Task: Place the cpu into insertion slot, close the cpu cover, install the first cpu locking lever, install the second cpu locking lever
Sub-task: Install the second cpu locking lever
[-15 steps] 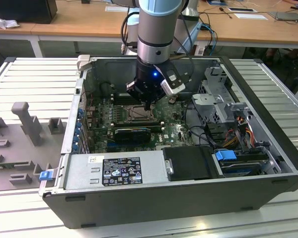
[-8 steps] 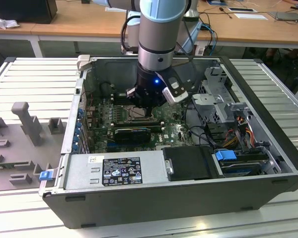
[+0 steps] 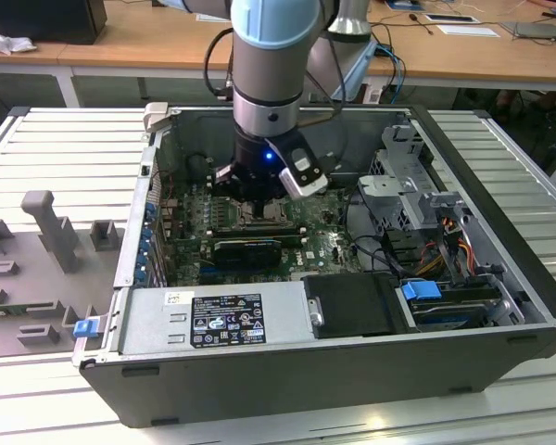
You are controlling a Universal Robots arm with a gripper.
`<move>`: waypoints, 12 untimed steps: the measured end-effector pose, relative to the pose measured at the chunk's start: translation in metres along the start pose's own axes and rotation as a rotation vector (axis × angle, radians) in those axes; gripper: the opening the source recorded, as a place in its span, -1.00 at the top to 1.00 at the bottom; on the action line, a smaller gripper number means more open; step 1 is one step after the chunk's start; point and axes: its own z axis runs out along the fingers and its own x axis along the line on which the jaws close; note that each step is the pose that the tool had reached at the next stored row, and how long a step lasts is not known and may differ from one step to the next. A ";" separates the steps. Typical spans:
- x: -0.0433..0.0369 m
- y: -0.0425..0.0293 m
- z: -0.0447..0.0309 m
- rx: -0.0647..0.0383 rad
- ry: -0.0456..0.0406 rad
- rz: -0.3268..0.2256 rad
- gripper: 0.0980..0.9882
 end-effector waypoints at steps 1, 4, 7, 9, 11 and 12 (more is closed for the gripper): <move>0.0015 -0.0002 0.0022 0.000 0.0000 0.000 0.98; 0.0048 -0.0012 0.0121 0.000 0.0001 0.000 0.98; 0.0070 -0.0018 0.0178 -0.001 0.0000 0.000 0.98; 0.0126 -0.0050 0.0176 -0.032 -0.0029 -0.001 0.98; 0.0144 -0.0089 0.0171 -0.038 -0.0043 -0.001 0.98; 0.0153 -0.0115 0.0168 -0.042 -0.0048 -0.001 0.98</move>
